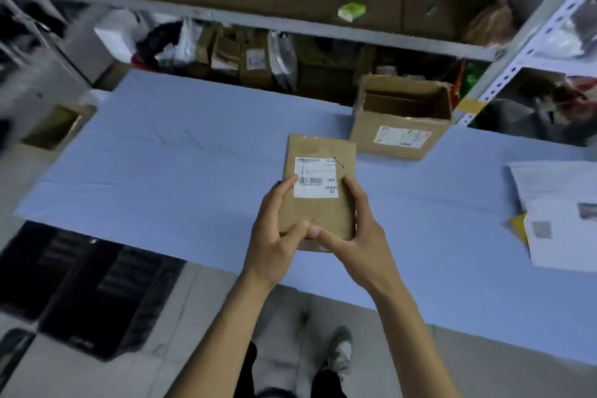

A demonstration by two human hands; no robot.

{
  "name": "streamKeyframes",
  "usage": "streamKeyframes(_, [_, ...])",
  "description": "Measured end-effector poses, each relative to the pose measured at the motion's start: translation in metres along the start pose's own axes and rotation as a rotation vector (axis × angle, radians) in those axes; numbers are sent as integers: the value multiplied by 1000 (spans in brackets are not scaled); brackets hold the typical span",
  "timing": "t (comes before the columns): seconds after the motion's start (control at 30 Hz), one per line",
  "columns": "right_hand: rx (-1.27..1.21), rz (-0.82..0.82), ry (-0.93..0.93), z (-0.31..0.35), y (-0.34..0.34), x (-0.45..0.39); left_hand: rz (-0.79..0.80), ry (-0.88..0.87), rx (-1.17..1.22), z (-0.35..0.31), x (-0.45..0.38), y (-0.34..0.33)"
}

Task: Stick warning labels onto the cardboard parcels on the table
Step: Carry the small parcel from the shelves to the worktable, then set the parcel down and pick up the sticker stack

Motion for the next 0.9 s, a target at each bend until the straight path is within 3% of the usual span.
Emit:
streamKeyframes(0.17, [27, 2, -37, -38, -37, -16, -41, 86, 88, 57, 4, 17])
streamKeyframes(0.43, [2, -18, -110, -109, -92, -56, 34, 141, 88, 152, -21, 42])
streamKeyframes(0.57, [-22, -74, -59, -148, -104, -72, 44, 50, 66, 188, -35, 45])
streamKeyframes(0.73, [-53, -146, 189, -181, -109, -79, -117, -142, 61, 224, -36, 51])
streamKeyframes(0.9, [-59, -166, 326, -188, -114, -65, -125, -320, -31, 226, -22, 50])
Point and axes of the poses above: each hand's wrist, its own x-axis away from the middle knuckle, its own y-axis out of the back of the hand, z = x × y, the point moved 9 cm from there along -x, towards the middle knuckle, and after that the axes turned 8 degrees about z, right-handed, at the moved point
